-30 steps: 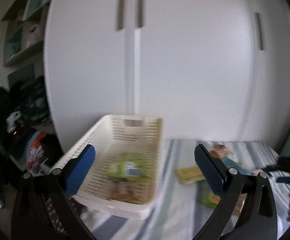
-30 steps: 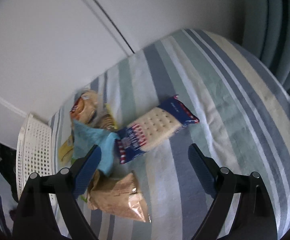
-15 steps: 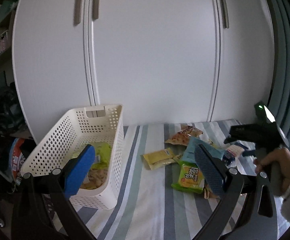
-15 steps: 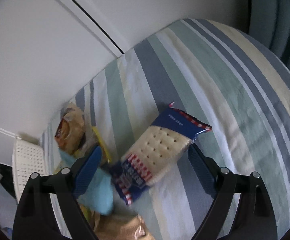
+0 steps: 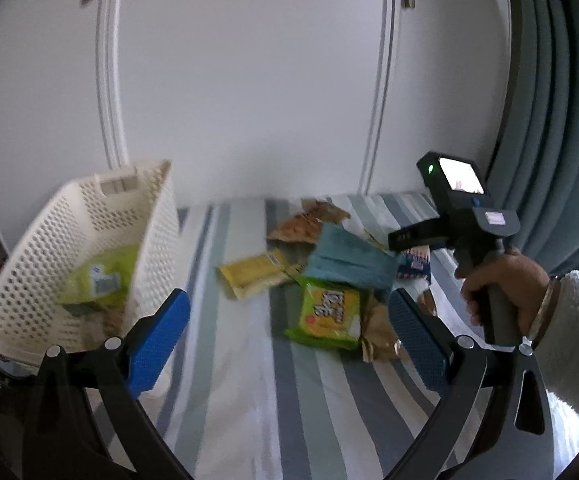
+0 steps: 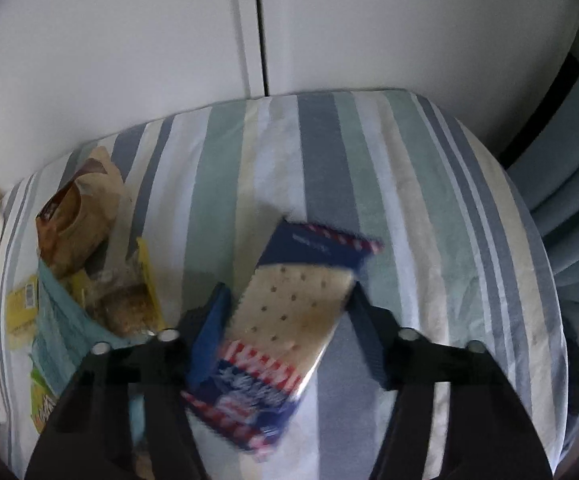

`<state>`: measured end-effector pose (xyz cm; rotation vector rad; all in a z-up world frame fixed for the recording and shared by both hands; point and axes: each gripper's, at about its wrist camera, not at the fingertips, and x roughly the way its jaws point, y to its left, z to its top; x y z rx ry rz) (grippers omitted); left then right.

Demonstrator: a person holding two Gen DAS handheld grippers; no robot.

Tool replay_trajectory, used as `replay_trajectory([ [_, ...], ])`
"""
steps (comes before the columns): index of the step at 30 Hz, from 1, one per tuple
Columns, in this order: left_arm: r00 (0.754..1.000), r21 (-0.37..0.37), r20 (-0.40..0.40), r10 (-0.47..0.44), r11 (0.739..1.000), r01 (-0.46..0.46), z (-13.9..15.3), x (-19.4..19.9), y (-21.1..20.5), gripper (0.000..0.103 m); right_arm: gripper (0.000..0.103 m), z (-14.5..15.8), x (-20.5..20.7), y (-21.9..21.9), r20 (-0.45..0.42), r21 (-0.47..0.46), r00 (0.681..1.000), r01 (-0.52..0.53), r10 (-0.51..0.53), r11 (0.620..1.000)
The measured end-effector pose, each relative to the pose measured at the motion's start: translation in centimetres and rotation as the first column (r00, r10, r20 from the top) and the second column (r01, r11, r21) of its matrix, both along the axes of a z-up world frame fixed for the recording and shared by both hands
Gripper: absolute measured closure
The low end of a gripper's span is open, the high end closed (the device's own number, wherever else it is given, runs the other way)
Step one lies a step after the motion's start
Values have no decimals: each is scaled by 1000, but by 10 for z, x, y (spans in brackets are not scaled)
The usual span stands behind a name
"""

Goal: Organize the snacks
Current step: 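Grasp the blue-and-white cracker pack with the right gripper, then grasp the green-and-orange cake pack with the left gripper while the right holds the crackers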

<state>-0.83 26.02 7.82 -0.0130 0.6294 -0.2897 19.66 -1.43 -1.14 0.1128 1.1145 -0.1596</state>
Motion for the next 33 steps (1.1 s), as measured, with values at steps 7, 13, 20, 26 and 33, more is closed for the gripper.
replay_trajectory([
  [7,986,-62,-139,-93,994,86,-24,20,-4,2,56,1,-41,-28,9,18,1000,-26,26,999],
  [13,960,3,-259,-111,993,115,-46,45,-28,3,56,6,-58,-46,22,76,999,-37,35,996],
  [20,922,85,-363,-137,980,179,-68,69,-60,14,53,4,-63,-42,38,104,999,-42,39,994],
  [26,896,81,-417,-152,976,203,-76,91,-76,14,51,1,-65,-48,57,140,998,-39,32,989],
  [33,891,45,-441,-110,988,145,-78,98,-57,15,45,-1,-65,-47,65,159,997,-55,45,986],
])
